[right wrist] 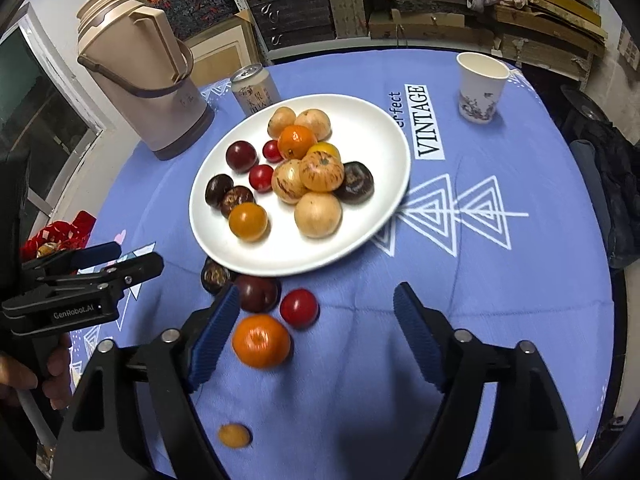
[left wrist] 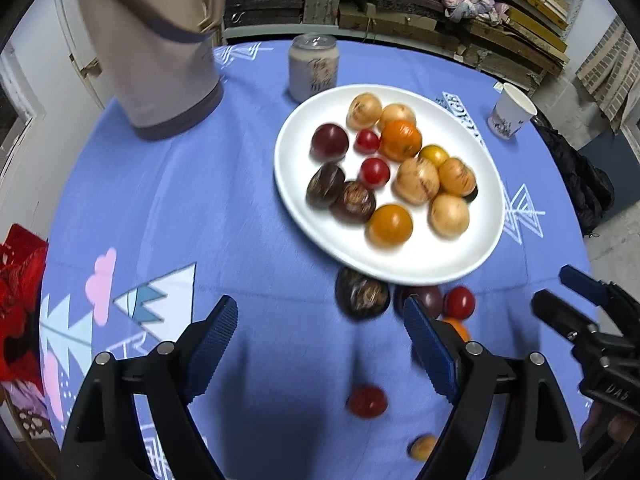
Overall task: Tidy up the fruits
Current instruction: 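Withdraw both open tools back toward the remaining fruit, then grasp a small yellow fruit with the right tool while the left tool grasps a red tomato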
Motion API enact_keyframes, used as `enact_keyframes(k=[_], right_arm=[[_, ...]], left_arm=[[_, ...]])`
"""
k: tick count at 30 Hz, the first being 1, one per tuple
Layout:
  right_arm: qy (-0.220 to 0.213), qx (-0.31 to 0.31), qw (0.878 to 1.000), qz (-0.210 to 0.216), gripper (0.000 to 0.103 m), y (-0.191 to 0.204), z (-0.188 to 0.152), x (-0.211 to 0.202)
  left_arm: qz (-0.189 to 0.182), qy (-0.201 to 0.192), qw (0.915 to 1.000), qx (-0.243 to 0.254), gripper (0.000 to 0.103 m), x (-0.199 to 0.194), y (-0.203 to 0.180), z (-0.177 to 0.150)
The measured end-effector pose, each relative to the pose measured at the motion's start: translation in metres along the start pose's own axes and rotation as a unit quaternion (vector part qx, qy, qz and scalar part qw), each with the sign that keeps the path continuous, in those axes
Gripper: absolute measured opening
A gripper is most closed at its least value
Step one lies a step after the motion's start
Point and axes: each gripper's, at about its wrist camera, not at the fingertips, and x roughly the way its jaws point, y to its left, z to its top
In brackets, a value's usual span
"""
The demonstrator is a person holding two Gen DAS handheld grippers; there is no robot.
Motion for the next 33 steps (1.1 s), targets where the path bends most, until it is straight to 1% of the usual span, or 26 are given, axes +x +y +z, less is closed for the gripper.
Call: enact_keyframes(k=[3,4,7,10,11,14,16,20,21,22,24,27,29,31,32,33], right_arm=[[0.004,-0.004,1.0,-0.001,0.081,0.002,-0.008,-0.002],[0.006,-0.006,1.0,-0.002,0.085,0.004,-0.01,-0.002],[0.014,-0.018,1.0,-0.005,0.088,0.008,-0.023,-0.002],[0.027,-0.026,0.999,0.013,0.088,0.015,-0.04,0.001],[0.032,-0.035,0.999,0.018,0.088,0.02,-0.049,0.002],[0.035,-0.07,0.997,-0.002,0.088,0.034,-0.069,0.004],[0.051,-0.101,0.994,0.005,0.088,0.048,-0.087,0.01],[0.074,-0.143,0.987,0.011,0.088,0.067,-0.111,0.018],[0.082,-0.151,0.985,0.023,0.085,0.072,-0.117,0.021],[0.089,-0.156,0.983,0.032,0.076,0.075,-0.12,0.023],[0.114,-0.16,0.979,0.048,0.064,0.08,-0.128,0.03],[0.119,-0.157,0.979,0.05,0.063,0.083,-0.132,0.036],[0.122,-0.155,0.979,0.053,0.056,0.084,-0.131,0.039],[0.13,-0.16,0.977,0.046,0.04,0.085,-0.131,0.046],[0.13,-0.165,0.977,0.039,0.038,0.086,-0.132,0.047],[0.123,-0.171,0.977,0.035,0.034,0.088,-0.132,0.047]], left_arm=[[0.003,0.004,1.0,-0.003,0.086,-0.001,0.004,-0.01],[0.003,0.006,1.0,-0.004,0.086,-0.001,0.005,-0.013],[0.003,0.012,0.9999,-0.003,0.086,-0.001,0.006,-0.022],[0.002,0.024,0.9997,0.001,0.086,0.002,0.006,-0.034],[0.001,0.028,0.9996,0.001,0.086,0.003,0.005,-0.036],[0.002,0.038,0.9992,0.009,0.086,0.008,0.004,-0.047],[0.004,0.045,0.9989,0.015,0.086,0.011,0.003,-0.055],[0.006,0.06,0.9981,0.014,0.086,0.018,0.007,-0.067],[0.007,0.064,0.9978,0.013,0.086,0.019,0.008,-0.07],[0.009,0.067,0.9977,0.012,0.086,0.021,0.009,-0.072],[0.011,0.073,0.9972,0.012,0.086,0.023,0.011,-0.077],[0.011,0.078,0.9968,0.014,0.086,0.025,0.012,-0.081],[0.01,0.077,0.9968,0.017,0.086,0.024,0.01,-0.082],[0.007,0.077,0.9968,0.02,0.086,0.024,0.008,-0.083],[0.005,0.077,0.9968,0.021,0.086,0.024,0.006,-0.084],[0.002,0.077,0.9968,0.023,0.086,0.024,0.005,-0.084]])
